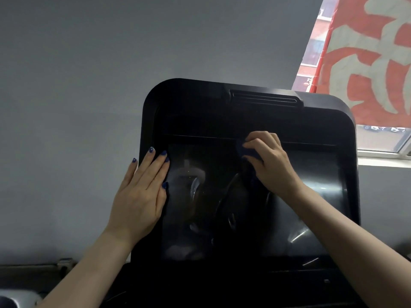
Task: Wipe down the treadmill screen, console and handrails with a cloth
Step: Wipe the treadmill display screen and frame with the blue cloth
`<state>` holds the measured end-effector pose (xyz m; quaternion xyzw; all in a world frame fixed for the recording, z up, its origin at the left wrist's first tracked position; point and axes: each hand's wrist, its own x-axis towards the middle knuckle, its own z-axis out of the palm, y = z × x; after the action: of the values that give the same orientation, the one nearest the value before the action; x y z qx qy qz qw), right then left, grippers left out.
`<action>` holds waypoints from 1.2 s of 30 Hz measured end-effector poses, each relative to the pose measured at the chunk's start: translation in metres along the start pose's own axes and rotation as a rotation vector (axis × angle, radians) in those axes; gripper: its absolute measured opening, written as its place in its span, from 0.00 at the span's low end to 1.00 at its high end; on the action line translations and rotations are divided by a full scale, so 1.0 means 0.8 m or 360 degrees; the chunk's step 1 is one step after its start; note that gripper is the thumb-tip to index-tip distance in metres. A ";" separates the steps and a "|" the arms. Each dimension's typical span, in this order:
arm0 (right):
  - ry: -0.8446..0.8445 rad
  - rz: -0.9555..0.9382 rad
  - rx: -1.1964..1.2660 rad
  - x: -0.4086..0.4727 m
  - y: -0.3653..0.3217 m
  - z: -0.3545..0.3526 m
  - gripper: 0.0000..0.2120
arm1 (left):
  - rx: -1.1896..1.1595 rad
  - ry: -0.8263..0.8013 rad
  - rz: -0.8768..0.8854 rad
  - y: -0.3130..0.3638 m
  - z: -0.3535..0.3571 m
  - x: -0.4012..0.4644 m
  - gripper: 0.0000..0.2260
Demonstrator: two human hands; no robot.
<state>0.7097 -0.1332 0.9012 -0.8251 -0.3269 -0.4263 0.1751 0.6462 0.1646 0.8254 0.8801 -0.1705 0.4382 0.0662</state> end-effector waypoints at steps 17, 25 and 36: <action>0.0116 0.0108 0.0021 0.026 -0.028 0.028 0.07 | -0.0071 0.0011 -0.0009 -0.002 0.002 -0.001 0.21; -0.0105 -0.0077 0.0071 0.013 -0.026 0.018 0.09 | 0.0030 -0.0055 0.0005 -0.002 -0.004 -0.014 0.22; -0.0175 -0.0180 0.0124 0.028 -0.044 0.026 0.08 | -0.0037 -0.0064 -0.0039 -0.002 0.001 -0.030 0.22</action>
<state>0.7073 -0.0875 0.9077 -0.8201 -0.3983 -0.3766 0.1645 0.6345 0.1717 0.8061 0.8900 -0.1661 0.4174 0.0784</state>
